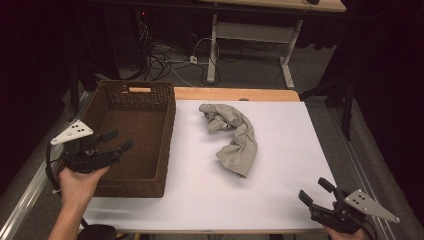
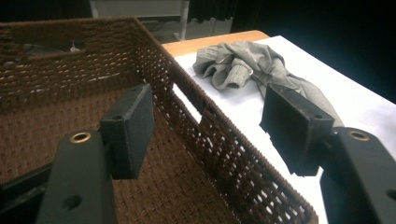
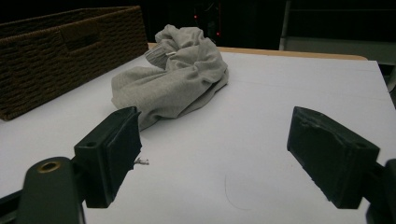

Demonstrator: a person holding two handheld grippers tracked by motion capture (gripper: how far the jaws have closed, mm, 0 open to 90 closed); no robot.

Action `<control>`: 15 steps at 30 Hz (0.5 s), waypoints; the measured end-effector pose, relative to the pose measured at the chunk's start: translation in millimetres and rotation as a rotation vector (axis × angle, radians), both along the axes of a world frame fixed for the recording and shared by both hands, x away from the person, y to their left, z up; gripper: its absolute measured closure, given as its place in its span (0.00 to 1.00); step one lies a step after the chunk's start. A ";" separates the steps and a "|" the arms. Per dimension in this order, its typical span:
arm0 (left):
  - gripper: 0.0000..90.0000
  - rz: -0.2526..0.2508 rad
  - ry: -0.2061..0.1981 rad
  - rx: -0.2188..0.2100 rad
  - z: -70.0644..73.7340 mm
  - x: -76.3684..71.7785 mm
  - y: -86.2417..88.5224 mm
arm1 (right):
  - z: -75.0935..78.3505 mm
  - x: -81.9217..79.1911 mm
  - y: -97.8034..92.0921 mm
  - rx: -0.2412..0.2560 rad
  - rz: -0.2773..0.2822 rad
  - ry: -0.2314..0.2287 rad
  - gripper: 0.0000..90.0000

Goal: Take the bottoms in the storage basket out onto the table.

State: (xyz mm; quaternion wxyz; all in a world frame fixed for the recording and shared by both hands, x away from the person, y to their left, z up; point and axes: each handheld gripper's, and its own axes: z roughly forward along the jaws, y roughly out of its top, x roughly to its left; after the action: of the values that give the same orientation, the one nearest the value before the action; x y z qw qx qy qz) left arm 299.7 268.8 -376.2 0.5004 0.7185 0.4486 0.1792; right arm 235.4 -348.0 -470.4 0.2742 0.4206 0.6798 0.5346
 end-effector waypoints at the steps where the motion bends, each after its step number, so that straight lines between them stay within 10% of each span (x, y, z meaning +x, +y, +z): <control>1: 0.37 0.007 0.001 -0.006 -1.5 -1.7 2.8 | 0.0 0.0 0.0 0.000 0.000 0.000 0.20; 15: 0.36 0.053 -0.015 -0.046 -16.2 -17.3 19.5 | 0.0 -0.1 0.0 -0.001 -0.002 0.000 0.20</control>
State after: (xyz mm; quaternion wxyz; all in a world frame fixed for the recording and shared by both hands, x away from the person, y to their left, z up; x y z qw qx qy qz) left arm 282.4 288.3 -392.3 0.5152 0.6933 0.4677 0.1876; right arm 235.3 -348.1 -470.4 0.2748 0.4210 0.6797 0.5340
